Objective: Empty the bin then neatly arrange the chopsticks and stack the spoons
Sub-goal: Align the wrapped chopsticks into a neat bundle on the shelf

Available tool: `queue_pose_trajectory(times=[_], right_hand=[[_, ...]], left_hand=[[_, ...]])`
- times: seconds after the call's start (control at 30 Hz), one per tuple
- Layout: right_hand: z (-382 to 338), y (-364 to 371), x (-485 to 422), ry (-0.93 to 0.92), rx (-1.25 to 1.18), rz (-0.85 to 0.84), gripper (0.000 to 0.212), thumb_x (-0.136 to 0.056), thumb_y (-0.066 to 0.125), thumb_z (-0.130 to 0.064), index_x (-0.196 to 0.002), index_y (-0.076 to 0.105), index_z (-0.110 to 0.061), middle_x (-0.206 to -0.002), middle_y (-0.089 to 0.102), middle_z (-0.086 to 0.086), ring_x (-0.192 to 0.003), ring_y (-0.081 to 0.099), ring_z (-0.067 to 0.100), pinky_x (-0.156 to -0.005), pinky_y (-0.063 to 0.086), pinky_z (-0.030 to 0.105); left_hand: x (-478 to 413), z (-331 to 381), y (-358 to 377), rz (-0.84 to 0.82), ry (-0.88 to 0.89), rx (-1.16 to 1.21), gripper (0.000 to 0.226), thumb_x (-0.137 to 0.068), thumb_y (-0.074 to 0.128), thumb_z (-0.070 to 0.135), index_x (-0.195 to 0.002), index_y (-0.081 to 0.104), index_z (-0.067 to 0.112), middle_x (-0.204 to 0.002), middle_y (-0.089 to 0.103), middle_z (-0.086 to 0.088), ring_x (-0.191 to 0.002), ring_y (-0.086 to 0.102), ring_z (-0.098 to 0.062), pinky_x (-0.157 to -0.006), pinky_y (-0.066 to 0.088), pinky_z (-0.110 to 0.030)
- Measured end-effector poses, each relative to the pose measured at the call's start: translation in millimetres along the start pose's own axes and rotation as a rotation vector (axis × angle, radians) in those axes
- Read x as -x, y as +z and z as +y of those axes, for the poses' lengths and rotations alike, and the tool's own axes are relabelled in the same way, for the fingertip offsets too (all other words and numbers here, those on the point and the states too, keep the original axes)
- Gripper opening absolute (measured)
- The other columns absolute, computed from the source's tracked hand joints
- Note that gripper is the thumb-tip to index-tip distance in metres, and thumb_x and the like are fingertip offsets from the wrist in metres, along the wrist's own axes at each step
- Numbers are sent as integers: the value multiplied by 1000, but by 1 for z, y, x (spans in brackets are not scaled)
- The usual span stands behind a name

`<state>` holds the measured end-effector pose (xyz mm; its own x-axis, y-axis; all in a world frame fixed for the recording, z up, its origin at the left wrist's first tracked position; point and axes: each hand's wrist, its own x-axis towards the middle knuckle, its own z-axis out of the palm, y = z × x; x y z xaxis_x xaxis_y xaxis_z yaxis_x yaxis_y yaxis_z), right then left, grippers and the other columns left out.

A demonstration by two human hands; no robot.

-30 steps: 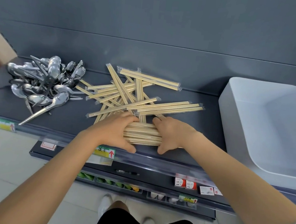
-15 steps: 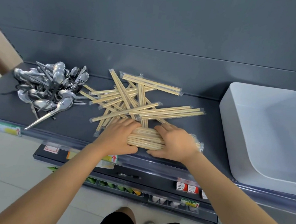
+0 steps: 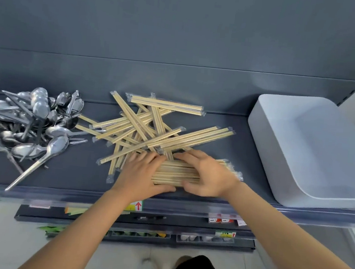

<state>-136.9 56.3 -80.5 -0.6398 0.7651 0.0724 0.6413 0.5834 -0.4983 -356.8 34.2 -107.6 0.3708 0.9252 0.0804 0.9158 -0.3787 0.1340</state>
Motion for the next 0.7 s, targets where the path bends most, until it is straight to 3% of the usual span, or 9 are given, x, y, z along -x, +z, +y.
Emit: queue_pose_trajectory(times=[0.07, 0.17, 0.27, 0.4, 0.57, 0.7], right_hand=[[-1, -5, -3, 88, -138, 167, 56, -80, 48, -37, -130, 52, -11, -123, 59, 7, -112, 53, 19, -95, 42, 26], [5, -17, -15, 299, -87, 339, 37, -87, 50, -14, -123, 54, -8, -117, 60, 9, -109, 55, 24, -89, 43, 31], [20, -33, -35, 434, 46, 183, 49, -82, 52, 1, -129, 49, -12, -131, 52, 6, -121, 47, 25, -93, 42, 34], [33, -42, -63, 395, 279, -185, 68, -79, 57, -2, -142, 39, -19, -143, 42, 3, -132, 39, 24, -107, 34, 40], [35, -36, -82, 312, 499, -269, 33, -83, 52, -9, -115, 51, -15, -111, 57, 7, -105, 53, 27, -83, 43, 35], [36, -37, -81, 262, 586, -271, 21, -93, 45, -21, -111, 52, -14, -107, 58, 7, -101, 54, 26, -78, 44, 35]], left_hand=[[-2, -2, 2, -1, 7, 5, 95, -68, 33, 90, -133, 51, 23, -126, 56, 6, -112, 54, -20, -94, 39, -37], [-5, -3, 2, -1, 27, 11, 94, -70, 35, 89, -137, 46, 24, -133, 52, 6, -119, 49, -20, -98, 35, -38], [-4, -4, 4, 11, 25, 24, 92, -70, 31, 89, -137, 43, 27, -134, 49, 9, -122, 46, -18, -100, 32, -36], [-5, -4, 4, 23, 23, 14, 91, -70, 30, 89, -137, 42, 29, -134, 48, 10, -122, 44, -16, -100, 30, -33], [-4, -5, 4, 49, 10, 63, 91, -68, 35, 89, -135, 46, 28, -129, 51, 11, -118, 46, -15, -98, 29, -32], [-2, -4, 2, 104, -16, 156, 93, -63, 46, 88, -133, 48, 26, -125, 55, 11, -116, 50, -15, -98, 30, -30]])
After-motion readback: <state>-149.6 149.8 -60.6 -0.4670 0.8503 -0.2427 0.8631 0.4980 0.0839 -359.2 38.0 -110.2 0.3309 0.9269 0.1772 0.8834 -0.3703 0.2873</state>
